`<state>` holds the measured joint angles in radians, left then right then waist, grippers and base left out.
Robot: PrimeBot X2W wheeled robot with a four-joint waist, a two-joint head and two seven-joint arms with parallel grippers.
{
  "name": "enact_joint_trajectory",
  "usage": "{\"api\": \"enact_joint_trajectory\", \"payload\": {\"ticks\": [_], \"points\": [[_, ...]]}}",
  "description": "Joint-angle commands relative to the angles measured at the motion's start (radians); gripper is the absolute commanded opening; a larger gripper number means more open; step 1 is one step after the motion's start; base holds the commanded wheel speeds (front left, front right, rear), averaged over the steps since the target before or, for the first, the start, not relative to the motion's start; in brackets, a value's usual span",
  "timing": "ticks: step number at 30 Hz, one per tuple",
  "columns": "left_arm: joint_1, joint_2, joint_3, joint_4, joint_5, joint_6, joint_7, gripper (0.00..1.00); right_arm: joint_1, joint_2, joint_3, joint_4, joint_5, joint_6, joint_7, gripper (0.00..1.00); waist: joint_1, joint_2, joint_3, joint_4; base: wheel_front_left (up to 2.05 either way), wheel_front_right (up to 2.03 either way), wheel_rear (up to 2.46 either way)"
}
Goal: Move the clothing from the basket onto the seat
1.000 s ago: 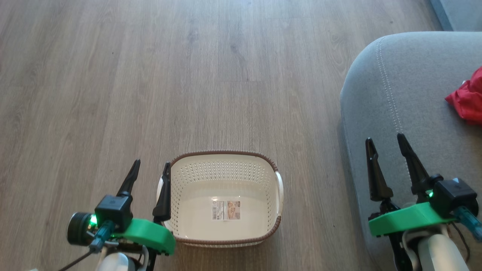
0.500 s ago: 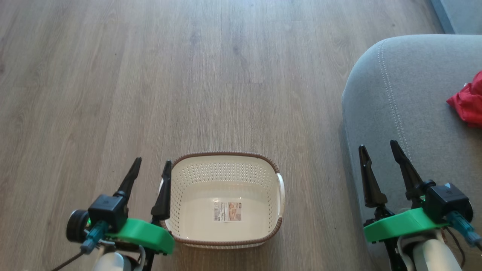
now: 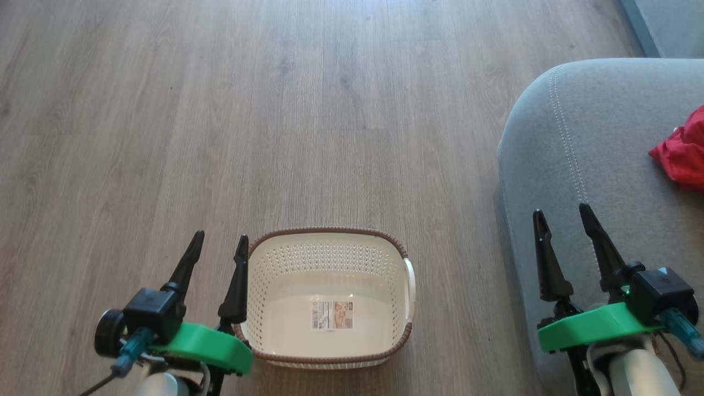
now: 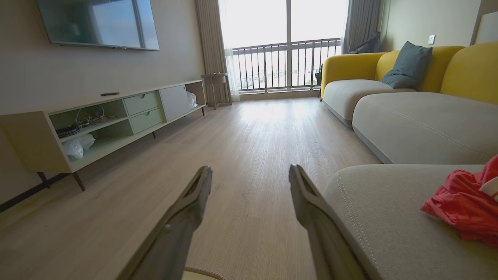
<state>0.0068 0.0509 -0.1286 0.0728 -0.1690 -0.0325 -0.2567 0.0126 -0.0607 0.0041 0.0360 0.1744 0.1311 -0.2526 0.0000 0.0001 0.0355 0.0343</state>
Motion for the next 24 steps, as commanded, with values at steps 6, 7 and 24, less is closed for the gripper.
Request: {"api": "enact_joint_trajectory", "payload": {"ticks": [6,7,24], "points": [[-0.021,-0.001,0.042,-0.024,-0.023,-0.018,-0.005,1.0,-0.017,0.007,0.013,-0.037,0.006,0.0,-0.009,1.0,0.0,-0.0001,-0.007,-0.002,0.0,0.0,0.0],[-0.021,-0.001,0.041,-0.026,-0.023,-0.018,-0.005,1.0,-0.017,0.008,0.011,-0.038,0.006,0.0,-0.009,1.0,0.0,-0.0001,-0.008,-0.001,0.0,0.0,0.0],[0.002,0.0,-0.001,0.021,-0.025,-0.035,0.0,0.0,0.001,0.007,-0.015,0.019,0.004,0.0,0.001,0.0,0.0,-0.0001,-0.021,-0.004,0.0,0.0,0.0]]}}
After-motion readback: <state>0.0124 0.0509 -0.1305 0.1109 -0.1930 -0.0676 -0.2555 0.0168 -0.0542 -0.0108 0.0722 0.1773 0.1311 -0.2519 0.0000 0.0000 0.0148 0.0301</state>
